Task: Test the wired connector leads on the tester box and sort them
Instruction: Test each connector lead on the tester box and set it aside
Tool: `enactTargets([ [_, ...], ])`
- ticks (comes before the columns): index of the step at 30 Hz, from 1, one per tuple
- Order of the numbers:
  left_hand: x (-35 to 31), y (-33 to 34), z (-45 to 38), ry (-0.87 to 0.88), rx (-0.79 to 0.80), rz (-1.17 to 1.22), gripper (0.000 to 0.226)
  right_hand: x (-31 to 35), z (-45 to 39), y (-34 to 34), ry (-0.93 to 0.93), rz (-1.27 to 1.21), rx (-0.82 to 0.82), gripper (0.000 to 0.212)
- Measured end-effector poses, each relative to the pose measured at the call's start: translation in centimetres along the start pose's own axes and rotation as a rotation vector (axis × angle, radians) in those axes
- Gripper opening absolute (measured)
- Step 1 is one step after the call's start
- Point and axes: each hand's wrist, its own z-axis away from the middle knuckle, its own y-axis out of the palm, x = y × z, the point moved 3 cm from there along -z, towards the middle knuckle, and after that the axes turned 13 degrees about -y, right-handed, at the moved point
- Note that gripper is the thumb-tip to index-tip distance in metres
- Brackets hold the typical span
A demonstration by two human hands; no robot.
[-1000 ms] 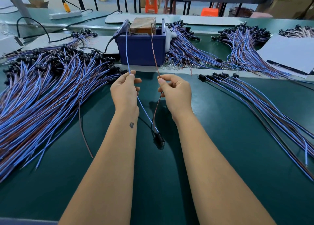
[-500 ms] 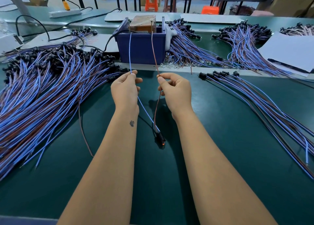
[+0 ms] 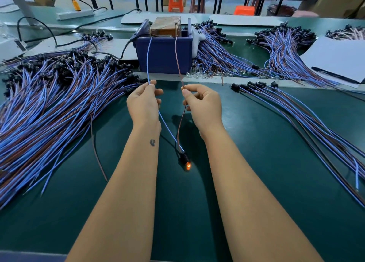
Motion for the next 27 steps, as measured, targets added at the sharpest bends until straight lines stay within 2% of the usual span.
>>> enactTargets([
  [15, 0.0, -0.1, 0.0, 0.000, 0.002, -0.018, 0.018, -0.3, 0.0, 0.2, -0.024, 0.049, 0.049, 0.012],
  [18, 0.0, 0.2, 0.0, 0.095, 0.008, -0.121, 0.019, -0.1, 0.0, 0.1, -0.019, 0.024, 0.038, 0.010],
  [21, 0.2, 1.5, 0.8, 0.215, 0.126, -0.296, 0.021, 0.2, 0.0, 0.1, -0.028, -0.036, 0.014, 0.010],
  [24, 0.7, 2.4, 1.3, 0.165, 0.255, -0.310, 0.022, 0.4, 0.2, 0.5, -0.040, -0.028, 0.078, 0.008],
  [27, 0.8, 2.4, 1.2, 0.117, 0.293, -0.273, 0.019, 0.4, 0.3, 0.7, -0.032, 0.005, 0.130, 0.008],
])
